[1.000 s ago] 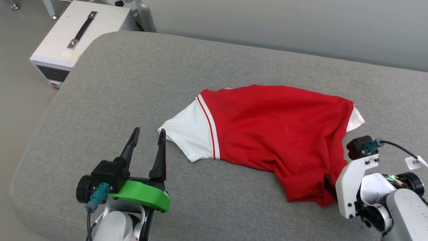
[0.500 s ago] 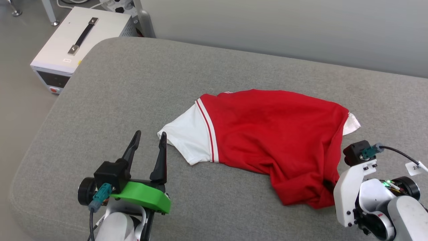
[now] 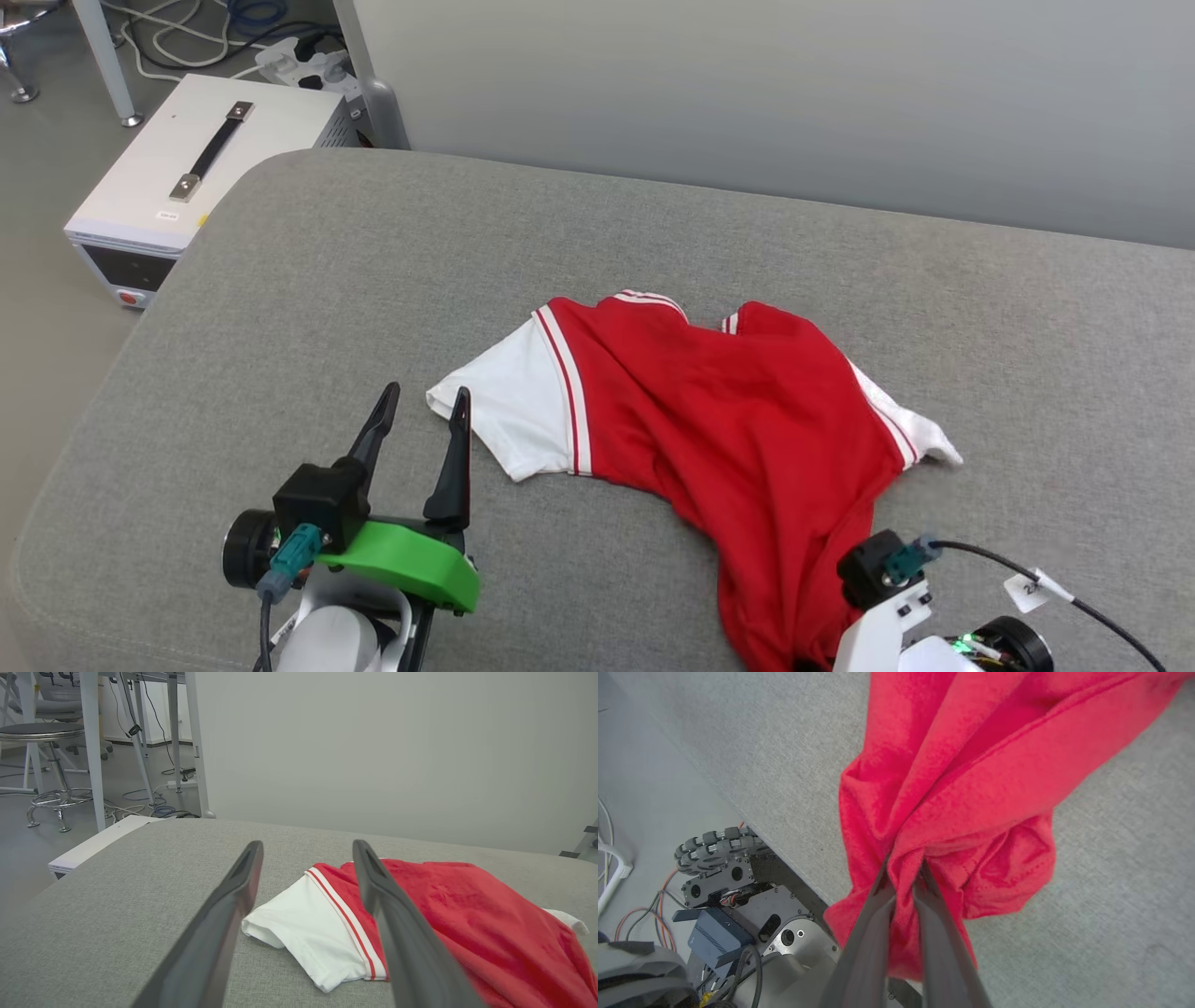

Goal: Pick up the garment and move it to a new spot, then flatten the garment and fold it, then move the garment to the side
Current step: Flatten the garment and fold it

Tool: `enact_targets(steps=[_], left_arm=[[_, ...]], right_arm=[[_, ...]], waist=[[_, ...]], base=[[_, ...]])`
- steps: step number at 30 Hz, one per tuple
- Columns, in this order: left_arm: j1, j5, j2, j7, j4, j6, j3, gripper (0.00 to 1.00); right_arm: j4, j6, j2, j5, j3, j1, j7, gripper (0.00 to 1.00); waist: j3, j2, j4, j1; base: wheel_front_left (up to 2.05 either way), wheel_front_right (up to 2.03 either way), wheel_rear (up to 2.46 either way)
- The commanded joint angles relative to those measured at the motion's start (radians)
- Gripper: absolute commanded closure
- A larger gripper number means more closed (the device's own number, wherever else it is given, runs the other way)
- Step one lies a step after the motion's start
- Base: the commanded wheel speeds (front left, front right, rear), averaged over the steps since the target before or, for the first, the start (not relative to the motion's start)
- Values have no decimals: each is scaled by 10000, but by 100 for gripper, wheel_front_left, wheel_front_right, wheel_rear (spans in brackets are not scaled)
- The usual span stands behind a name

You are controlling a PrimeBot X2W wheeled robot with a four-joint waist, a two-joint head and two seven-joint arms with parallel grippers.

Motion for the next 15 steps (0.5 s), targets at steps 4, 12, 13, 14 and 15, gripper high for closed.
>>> enact_targets(steps=[4, 12, 13, 14, 15], left_arm=[[81, 71, -59, -59, 92, -53, -40, 0], [12, 56, -60, -59, 112, -59, 5, 0], [2, 45, -60, -59, 112, -59, 4, 0], [-8, 21, -61, -59, 111, -60, -5, 0], [-14, 1, -61, -59, 111, -60, -14, 0]], right_arm=[[649, -9, 99, -240, 243, -90, -528, 100], [1314, -9, 0, -316, 221, -652, -1123, 0], [1236, -9, -65, -285, 155, -722, -1106, 0], [1101, -9, -162, -235, 49, -801, -1041, 0], [964, -9, -238, -173, -54, -855, -955, 0]], waist=[[43, 0, 63, 0], [171, 0, 3, 0], [181, 0, -5, 0], [190, 0, -10, 0], [193, 0, -12, 0]], base=[[0, 0, 0], [0, 0, 0], [0, 0, 0], [0, 0, 0], [0, 0, 0]])
